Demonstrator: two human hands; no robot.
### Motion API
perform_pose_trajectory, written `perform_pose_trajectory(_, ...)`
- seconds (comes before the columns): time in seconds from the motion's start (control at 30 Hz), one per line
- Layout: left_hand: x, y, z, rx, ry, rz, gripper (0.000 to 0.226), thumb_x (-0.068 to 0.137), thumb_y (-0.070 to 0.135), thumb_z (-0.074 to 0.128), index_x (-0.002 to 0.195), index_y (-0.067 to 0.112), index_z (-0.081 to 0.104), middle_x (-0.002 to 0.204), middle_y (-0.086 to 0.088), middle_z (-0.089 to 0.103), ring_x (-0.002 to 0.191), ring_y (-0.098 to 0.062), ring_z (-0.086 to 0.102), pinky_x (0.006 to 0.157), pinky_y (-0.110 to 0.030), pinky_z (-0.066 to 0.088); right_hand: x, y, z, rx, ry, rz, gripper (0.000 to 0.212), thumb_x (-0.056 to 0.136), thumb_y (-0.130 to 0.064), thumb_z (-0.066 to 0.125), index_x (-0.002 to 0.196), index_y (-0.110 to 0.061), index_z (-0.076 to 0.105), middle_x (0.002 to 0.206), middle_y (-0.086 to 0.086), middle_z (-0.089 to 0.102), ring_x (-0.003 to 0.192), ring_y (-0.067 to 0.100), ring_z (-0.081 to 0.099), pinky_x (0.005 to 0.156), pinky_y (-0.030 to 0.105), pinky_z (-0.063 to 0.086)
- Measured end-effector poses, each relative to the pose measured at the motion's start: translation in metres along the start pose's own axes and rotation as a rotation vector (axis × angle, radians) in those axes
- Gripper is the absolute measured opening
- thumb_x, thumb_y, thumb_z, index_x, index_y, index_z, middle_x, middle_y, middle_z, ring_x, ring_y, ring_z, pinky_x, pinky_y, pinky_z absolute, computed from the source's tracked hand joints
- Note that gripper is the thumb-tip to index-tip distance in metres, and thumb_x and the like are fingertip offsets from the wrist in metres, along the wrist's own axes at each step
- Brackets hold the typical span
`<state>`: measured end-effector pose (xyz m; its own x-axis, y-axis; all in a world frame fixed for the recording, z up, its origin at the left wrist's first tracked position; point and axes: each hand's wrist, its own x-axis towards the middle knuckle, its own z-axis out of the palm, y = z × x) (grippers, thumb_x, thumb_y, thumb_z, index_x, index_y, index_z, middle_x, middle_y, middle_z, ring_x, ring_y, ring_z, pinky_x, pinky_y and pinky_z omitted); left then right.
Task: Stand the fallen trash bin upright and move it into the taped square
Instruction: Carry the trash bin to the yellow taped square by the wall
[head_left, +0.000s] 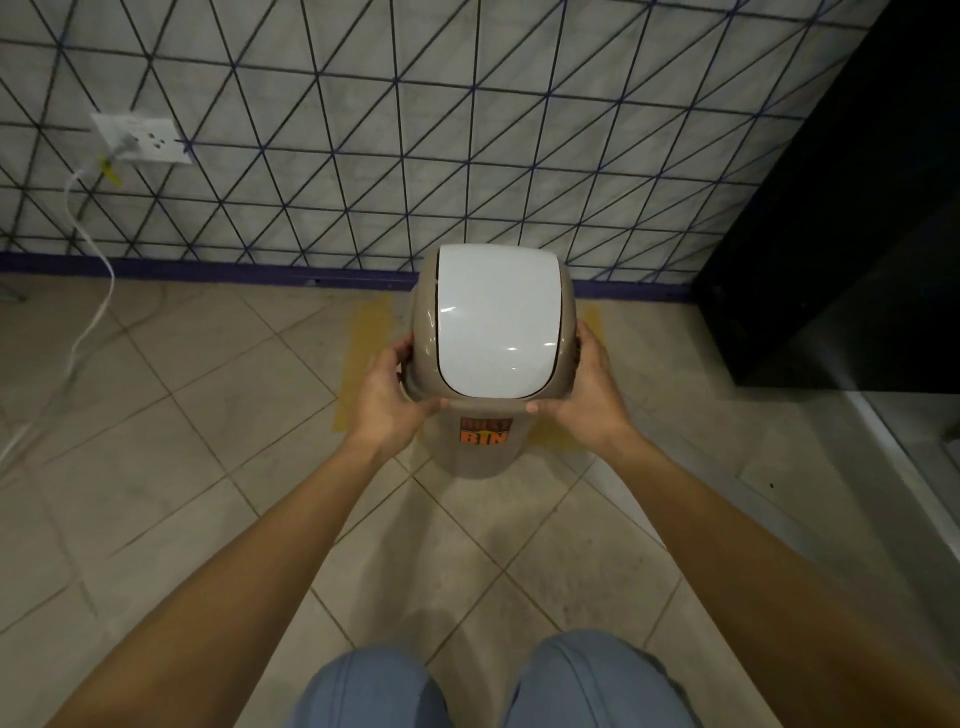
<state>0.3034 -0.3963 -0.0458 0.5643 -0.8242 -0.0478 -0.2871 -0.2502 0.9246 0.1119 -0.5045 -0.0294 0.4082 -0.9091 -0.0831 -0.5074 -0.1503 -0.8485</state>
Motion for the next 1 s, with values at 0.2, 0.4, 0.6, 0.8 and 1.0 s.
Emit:
perform_pose_trajectory(0.2, 0.022, 0.004, 0.003, 0.007, 0.012, 0.025, 0.087, 0.064, 0.009, 0.082, 0.138, 0.019, 0.037, 0.138, -0.001, 0.048, 0.117, -0.008, 0.042, 0.094, -0.024, 0.037, 0.024, -0.001, 0.0, -0.034, 0.007, -0.013, 0.12, 0.057, -0.01, 0.087, 0.148, -0.03, 0.01, 0.149, -0.002, 0.026, 0.139, 0.018, 0.027, 0.113, 0.043, 0.029)
perform_pose_trajectory(0.4, 0.045, 0.006, 0.005, 0.025, -0.001, 0.021, 0.086, 0.066, 0.012, 0.082, 0.139, 0.022, 0.036, 0.138, -0.001, 0.049, 0.127, -0.019, 0.045, 0.1, -0.035, 0.04, 0.05, -0.001, -0.001, -0.051, 0.015, -0.031, 0.119, 0.058, -0.011, 0.086, 0.148, -0.028, 0.01, 0.148, -0.002, 0.028, 0.138, 0.016, 0.025, 0.111, 0.035, 0.026)
perform_pose_trajectory(0.6, 0.064, 0.014, 0.008, 0.04, -0.011, -0.01, 0.088, 0.066, 0.01, 0.081, 0.14, 0.024, 0.035, 0.138, -0.001, 0.049, 0.126, -0.017, 0.045, 0.098, -0.03, 0.038, 0.072, -0.006, -0.004, -0.05, -0.026, -0.01, 0.12, 0.061, -0.008, 0.084, 0.149, -0.025, 0.005, 0.15, 0.001, 0.026, 0.139, 0.018, 0.026, 0.114, 0.037, 0.027)
perform_pose_trajectory(0.8, 0.084, 0.018, 0.011, 0.084, -0.029, 0.003, 0.086, 0.067, 0.013, 0.081, 0.139, 0.022, 0.034, 0.134, -0.001, 0.049, 0.123, -0.019, 0.046, 0.099, -0.033, 0.041, 0.091, -0.011, -0.006, -0.087, -0.029, -0.006, 0.121, 0.06, -0.009, 0.085, 0.15, -0.021, 0.004, 0.151, 0.003, 0.026, 0.14, 0.019, 0.025, 0.115, 0.04, 0.026)
perform_pose_trajectory(1.0, 0.112, 0.022, 0.018, 0.144, 0.039, 0.076, 0.087, 0.066, 0.014, 0.081, 0.139, 0.024, 0.034, 0.132, 0.006, 0.049, 0.117, -0.005, 0.041, 0.091, -0.024, 0.034, 0.12, -0.015, -0.007, -0.066, -0.038, -0.023, 0.118, 0.06, -0.007, 0.084, 0.149, -0.022, 0.008, 0.15, 0.002, 0.029, 0.138, 0.02, 0.029, 0.114, 0.043, 0.028)
